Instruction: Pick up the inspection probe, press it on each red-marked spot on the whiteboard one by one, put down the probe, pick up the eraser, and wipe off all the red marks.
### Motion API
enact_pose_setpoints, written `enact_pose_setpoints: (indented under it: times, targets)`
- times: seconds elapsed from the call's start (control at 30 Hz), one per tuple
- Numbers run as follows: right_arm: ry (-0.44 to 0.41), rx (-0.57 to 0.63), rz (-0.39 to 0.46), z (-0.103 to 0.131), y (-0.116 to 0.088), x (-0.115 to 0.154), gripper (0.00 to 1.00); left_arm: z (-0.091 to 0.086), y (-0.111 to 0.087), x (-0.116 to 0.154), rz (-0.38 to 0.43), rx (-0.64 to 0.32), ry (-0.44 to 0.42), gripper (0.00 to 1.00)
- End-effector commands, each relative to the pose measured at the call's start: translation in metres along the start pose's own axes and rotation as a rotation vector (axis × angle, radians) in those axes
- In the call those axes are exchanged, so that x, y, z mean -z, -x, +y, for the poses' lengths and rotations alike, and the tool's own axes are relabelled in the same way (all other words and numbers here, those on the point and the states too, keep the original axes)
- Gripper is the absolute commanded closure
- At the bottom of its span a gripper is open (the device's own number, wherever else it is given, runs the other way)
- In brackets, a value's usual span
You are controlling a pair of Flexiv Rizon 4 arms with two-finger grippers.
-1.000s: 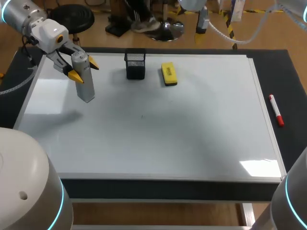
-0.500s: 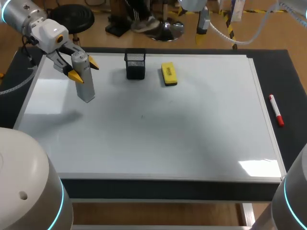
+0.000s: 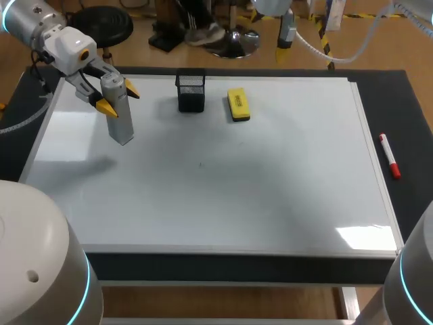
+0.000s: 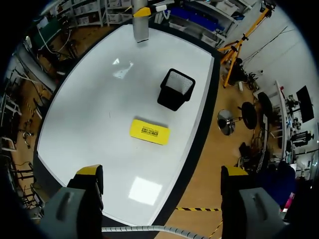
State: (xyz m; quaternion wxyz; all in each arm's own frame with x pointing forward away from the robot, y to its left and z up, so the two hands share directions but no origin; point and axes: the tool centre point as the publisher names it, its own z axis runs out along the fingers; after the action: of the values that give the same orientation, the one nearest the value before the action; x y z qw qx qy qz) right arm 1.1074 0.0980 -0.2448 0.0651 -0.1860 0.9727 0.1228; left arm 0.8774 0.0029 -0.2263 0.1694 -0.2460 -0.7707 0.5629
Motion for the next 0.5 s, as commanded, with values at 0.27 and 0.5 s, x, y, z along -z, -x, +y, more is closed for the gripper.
enact_pose_setpoints:
  times: [0.27, 0.5]
  targets:
    - [-0.003, 0.001, 0.004, 0.0, 0.001, 0.001, 0.0, -0.031, 0.006, 0.005, -0.076, 0.044, 0.015, 1.0]
    - [-0.003, 0.001, 0.004, 0.0, 0.001, 0.001, 0.0, -0.05, 0.019, 0.011, -0.137, 0.078, -0.009, 1.0]
